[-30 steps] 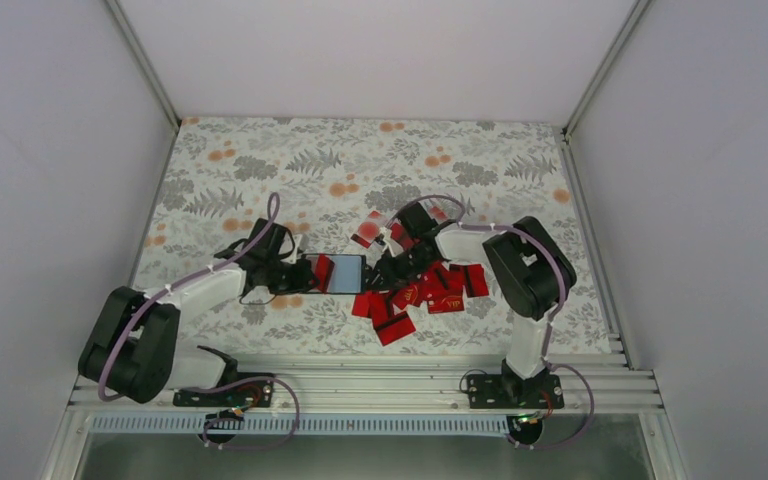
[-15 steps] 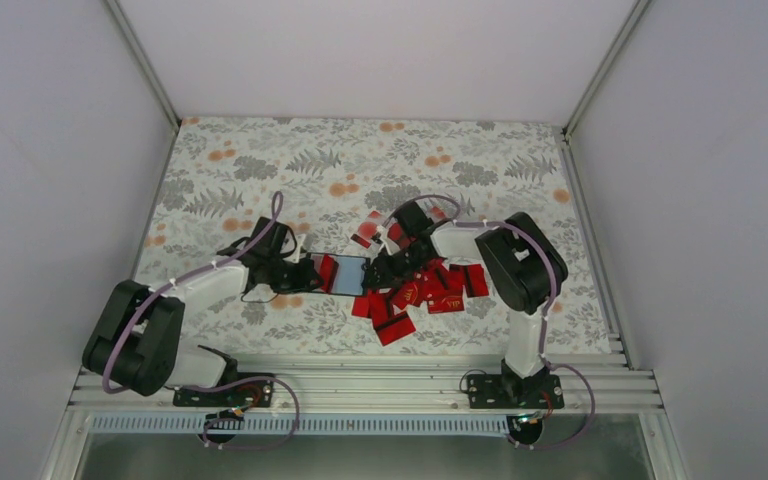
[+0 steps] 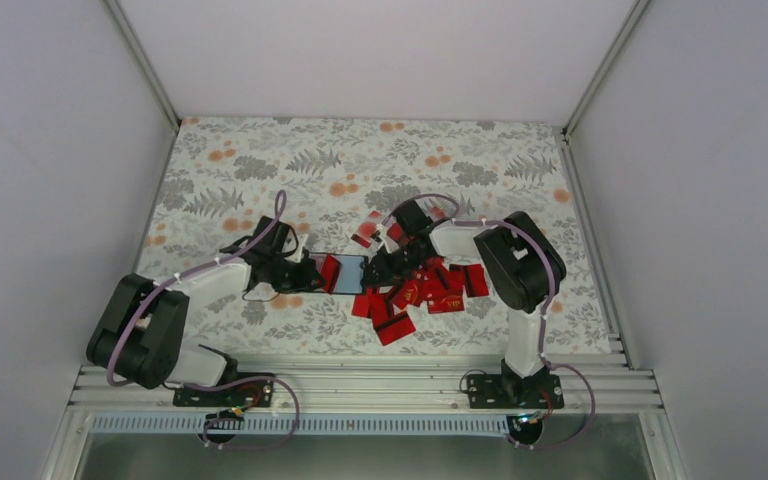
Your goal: Put the credit cards into the card holder
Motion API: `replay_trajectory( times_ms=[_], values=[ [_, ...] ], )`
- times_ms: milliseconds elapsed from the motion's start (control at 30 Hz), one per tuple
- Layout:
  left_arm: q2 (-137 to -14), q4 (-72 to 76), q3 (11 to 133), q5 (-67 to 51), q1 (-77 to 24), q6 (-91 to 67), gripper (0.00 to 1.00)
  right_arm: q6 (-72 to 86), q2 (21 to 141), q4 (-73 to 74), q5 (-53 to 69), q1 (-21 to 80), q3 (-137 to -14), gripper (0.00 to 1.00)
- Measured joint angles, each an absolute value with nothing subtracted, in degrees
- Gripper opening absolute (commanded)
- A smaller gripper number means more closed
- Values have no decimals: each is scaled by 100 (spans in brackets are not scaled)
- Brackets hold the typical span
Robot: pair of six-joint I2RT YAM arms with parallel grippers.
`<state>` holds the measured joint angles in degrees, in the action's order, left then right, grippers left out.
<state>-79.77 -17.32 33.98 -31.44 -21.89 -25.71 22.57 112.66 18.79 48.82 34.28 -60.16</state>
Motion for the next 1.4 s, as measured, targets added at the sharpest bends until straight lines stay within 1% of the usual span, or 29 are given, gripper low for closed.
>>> replay_trajectory(
  times_ms=[200, 700, 1167, 1400],
  values=[
    [-8018, -1588, 3395, -3179, -2189, -2591, 2, 2270, 11266, 1876, 4834, 3430, -6036, 23],
    [-8315, -687, 3208, -3365, -2139, -2790, 2, 2259, 11299, 1892, 4818, 3433, -6088, 23],
    [-8324, 32, 2849, -3511, -2095, -2985, 2, 2220, 11362, 2047, 4829, 3433, -6198, 23],
    [-8324, 495, 2609, -3662, -2058, -3321, 2, 2178, 11362, 2058, 4827, 3433, -6198, 23]
  ],
)
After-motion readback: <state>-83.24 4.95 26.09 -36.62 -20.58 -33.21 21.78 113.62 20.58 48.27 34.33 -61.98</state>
